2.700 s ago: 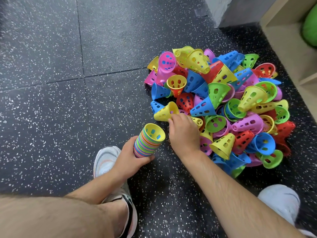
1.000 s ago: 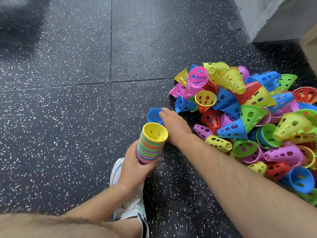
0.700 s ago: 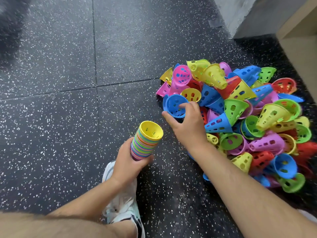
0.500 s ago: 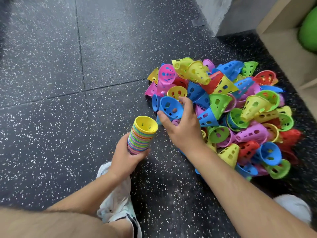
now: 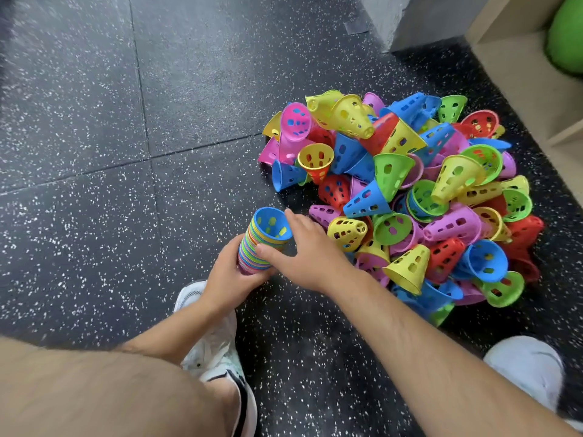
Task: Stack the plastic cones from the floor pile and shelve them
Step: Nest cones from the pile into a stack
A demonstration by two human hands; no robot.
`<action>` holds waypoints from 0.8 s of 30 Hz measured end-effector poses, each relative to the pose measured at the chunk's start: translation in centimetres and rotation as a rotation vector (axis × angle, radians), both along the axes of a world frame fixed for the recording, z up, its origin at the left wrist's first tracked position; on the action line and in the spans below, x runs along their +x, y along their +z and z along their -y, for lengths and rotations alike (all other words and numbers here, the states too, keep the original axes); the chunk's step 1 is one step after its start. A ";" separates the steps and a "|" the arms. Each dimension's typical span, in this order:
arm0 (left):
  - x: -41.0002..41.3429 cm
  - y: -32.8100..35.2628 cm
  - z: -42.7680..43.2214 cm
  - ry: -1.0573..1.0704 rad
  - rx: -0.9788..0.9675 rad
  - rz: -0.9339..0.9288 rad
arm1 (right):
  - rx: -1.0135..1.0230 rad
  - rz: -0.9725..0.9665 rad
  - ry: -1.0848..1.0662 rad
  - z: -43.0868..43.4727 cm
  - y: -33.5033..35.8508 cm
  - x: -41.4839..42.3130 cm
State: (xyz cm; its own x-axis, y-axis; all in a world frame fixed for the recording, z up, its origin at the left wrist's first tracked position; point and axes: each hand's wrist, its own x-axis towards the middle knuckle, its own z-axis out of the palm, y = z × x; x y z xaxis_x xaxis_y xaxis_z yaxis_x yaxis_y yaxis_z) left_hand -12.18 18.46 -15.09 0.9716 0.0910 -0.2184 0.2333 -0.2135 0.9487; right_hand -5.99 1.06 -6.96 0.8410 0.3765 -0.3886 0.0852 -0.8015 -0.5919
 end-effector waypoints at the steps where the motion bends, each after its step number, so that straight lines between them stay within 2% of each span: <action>1: 0.0 0.1 0.0 0.000 -0.006 -0.001 | -0.015 -0.024 0.015 0.0 0.0 0.0; 10: 0.0 -0.4 -0.5 0.013 -0.021 -0.015 | 0.024 -0.021 -0.030 -0.8 -0.1 0.8; 13: 0.0 -0.3 -0.6 0.026 0.008 -0.007 | 0.114 0.081 -0.126 -1.3 -0.6 1.9; 15: 0.0 -0.1 -0.7 0.033 0.019 -0.010 | 0.101 0.218 -0.177 -1.4 -0.7 3.6; 19: 0.0 -0.1 -0.9 0.029 0.000 -0.036 | -0.176 0.415 -0.134 -0.8 -0.3 7.9; 22: 0.0 -0.3 -0.9 0.024 0.011 -0.035 | -0.495 0.474 -0.036 -0.6 0.3 10.2; 24: 0.0 -0.5 -1.0 0.029 0.011 -0.039 | -0.602 0.488 0.024 -0.7 0.6 11.0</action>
